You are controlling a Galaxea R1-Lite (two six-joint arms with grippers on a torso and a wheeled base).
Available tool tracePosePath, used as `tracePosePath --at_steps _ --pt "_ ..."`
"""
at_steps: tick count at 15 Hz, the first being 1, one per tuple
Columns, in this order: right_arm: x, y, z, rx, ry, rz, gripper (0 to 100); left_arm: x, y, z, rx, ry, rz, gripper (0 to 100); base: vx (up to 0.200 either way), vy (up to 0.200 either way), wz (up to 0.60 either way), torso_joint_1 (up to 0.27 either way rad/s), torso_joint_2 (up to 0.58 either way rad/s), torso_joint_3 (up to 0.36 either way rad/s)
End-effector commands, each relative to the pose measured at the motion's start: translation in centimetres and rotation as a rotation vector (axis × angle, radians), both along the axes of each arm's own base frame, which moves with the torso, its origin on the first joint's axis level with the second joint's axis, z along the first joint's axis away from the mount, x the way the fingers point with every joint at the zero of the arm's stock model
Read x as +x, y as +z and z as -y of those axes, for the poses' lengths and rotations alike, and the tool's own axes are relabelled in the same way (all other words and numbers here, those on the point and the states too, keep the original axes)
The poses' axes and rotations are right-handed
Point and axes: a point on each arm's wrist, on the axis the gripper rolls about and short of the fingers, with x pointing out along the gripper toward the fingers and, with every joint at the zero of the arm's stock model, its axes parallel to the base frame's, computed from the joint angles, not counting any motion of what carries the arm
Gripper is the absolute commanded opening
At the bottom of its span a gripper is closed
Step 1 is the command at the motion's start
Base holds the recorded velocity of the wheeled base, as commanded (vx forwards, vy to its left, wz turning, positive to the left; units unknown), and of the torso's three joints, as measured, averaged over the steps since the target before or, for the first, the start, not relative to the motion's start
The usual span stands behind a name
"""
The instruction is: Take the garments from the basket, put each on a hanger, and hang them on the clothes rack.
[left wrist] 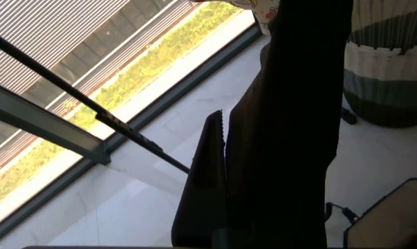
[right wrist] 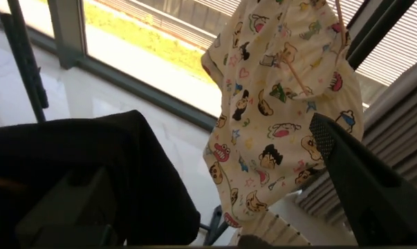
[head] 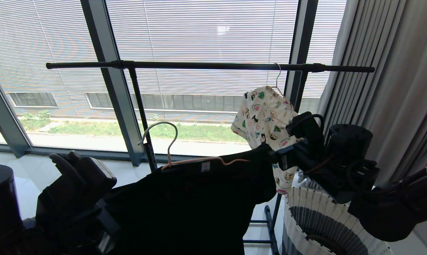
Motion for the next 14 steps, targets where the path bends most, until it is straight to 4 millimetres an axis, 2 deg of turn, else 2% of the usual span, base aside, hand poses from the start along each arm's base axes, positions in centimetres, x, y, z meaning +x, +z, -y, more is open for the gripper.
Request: tracePosePath --at_steps 1,6,9,14 --pt "-1.0 2.8 0.9 0.041 0.051 0.044 100 0.4 -0.9 0.3 0.024 -0.003 -0.042 0 0.0 0.0 0.0 0.0 0.0 0.0" --pt "-2.5 7.9 3.6 0.032 0.265 0.002 100 1.3 -1.2 0.8 0.032 -0.002 -0.056 0 0.0 0.0 0.0 0.0 0.0 0.0" --pt "-2.8 9.5 5.4 0.008 0.32 -0.061 100 1.6 -1.3 1.0 0.024 -0.001 -0.044 0 0.0 0.0 0.0 0.0 0.0 0.0" --pt "-3.4 11.5 6.0 -0.054 0.364 -0.187 100 2.6 -1.2 1.6 0.0 -0.003 0.0 0 0.0 0.0 0.0 0.0 0.0 0.0"
